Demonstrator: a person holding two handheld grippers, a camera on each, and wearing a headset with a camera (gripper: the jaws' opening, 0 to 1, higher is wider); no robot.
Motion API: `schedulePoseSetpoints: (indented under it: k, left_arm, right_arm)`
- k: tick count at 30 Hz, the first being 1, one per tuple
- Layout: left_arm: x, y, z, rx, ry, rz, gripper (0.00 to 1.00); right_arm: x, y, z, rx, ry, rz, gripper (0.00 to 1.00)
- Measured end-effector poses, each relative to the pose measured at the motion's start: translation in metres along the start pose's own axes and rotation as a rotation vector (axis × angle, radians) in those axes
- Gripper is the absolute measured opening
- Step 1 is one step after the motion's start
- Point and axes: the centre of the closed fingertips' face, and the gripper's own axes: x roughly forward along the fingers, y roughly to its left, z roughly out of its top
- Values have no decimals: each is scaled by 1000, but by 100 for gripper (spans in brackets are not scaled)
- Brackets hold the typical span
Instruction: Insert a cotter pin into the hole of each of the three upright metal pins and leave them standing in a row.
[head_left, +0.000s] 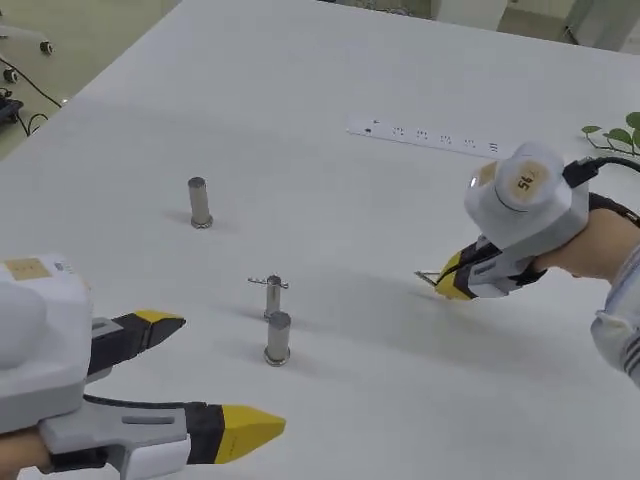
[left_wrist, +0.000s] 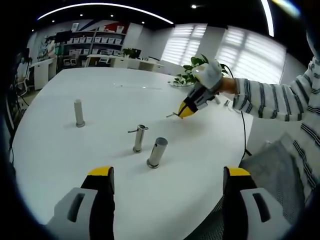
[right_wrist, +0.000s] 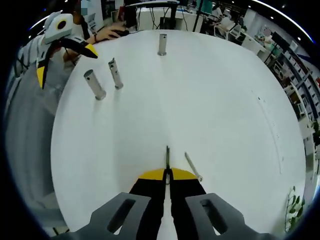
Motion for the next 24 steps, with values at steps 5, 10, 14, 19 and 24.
schedulePoseSetpoints:
  k: [5,10,14,19,24]
  left_arm:
    - [1,0,9,28,-32,-3,87]
    - [2,0,13,46,-38,-9,87]
    - [3,0,15,53,-38,-21,85]
    - [5,-3,21,64,-41,-47,80]
    - [9,-4,28,68,-46,-63,75]
  right_arm:
    - [-8,4,2,2,-26,-16,3]
    - [-16,5,7,-4,-55,-54,3]
    - [-24,6,12,-13,-82,-80,3]
    - [-35,11,24,-23,-131,-103,3]
    - [-37,26,34,-22,-173,-64,3]
